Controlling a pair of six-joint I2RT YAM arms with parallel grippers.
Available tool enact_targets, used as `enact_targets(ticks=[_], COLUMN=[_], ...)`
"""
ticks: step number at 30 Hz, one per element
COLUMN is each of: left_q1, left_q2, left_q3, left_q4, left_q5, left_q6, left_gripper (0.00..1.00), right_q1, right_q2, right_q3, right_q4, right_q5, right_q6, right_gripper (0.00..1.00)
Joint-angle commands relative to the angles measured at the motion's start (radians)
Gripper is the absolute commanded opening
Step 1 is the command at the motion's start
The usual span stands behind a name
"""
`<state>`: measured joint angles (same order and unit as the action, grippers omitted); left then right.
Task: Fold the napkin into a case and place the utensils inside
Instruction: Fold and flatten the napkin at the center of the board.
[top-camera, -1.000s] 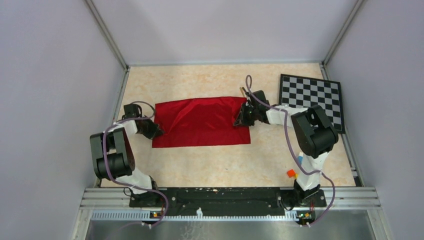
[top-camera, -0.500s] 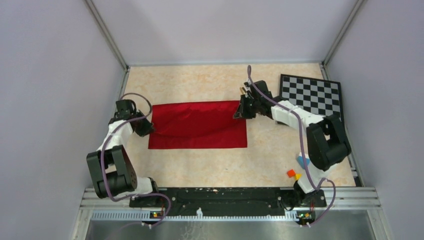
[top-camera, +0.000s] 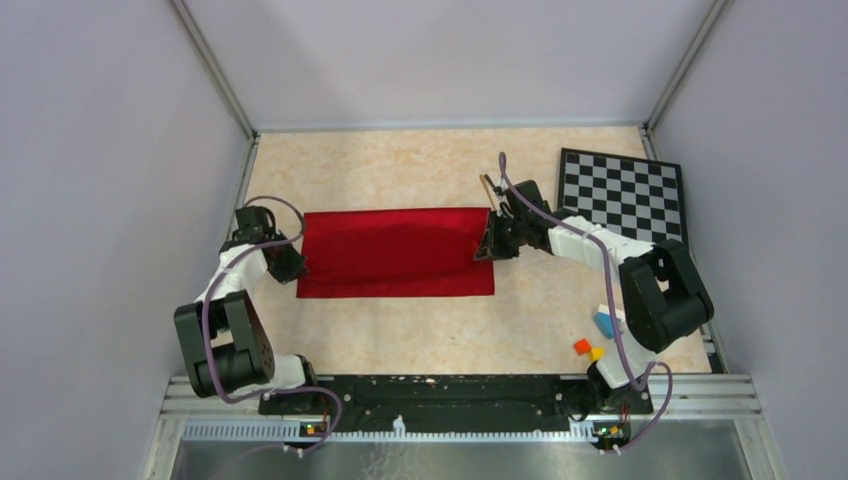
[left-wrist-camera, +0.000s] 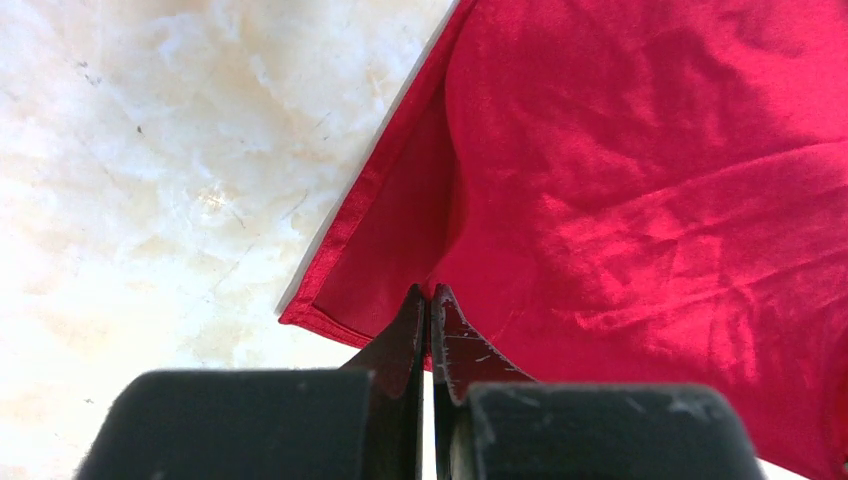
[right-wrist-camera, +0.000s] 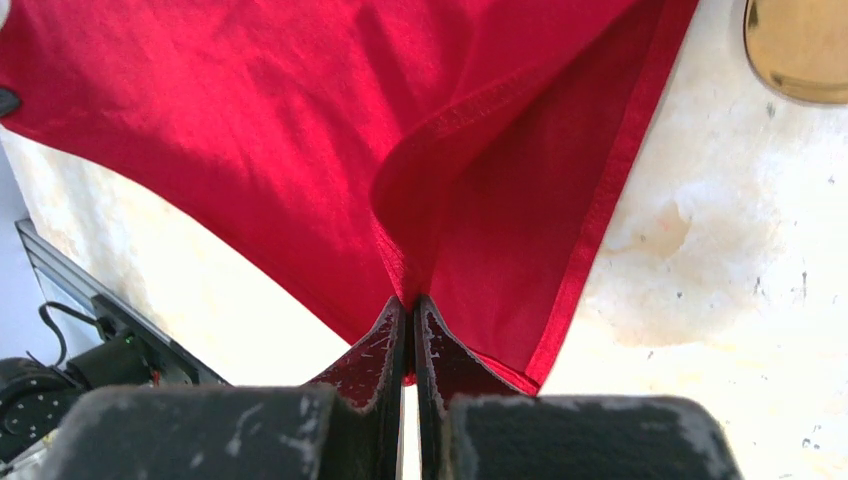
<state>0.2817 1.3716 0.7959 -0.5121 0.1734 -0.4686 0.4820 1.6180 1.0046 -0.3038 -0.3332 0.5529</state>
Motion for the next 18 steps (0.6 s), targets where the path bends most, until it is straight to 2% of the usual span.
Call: enact_targets(ticks=[1,9,18], left_q1=[0.006,0.006,0.005], left_q2=[0.04,0.087,0.017], left_q3=[-0.034,-0.048,-0.023], left_q4=[0.028,0.019,-0.027], left_q5=[0.019,0.013,-0.04], left_q6=[-0.009,-0.042,-0.023], left_gripper=[0.0,0.0,0.0], right_q1=[0.004,0.005,0.009], right_q2=[-0.034,-0.027,-0.069], right_q3=[-0.036,-0.081,-0.089], right_q4=[0.05,0.069,0.063], right_q5=[-0.017,-0.017,-0.032], right_q6=[0.008,0.002,0.003], right_gripper=[0.0,0.0,0.0])
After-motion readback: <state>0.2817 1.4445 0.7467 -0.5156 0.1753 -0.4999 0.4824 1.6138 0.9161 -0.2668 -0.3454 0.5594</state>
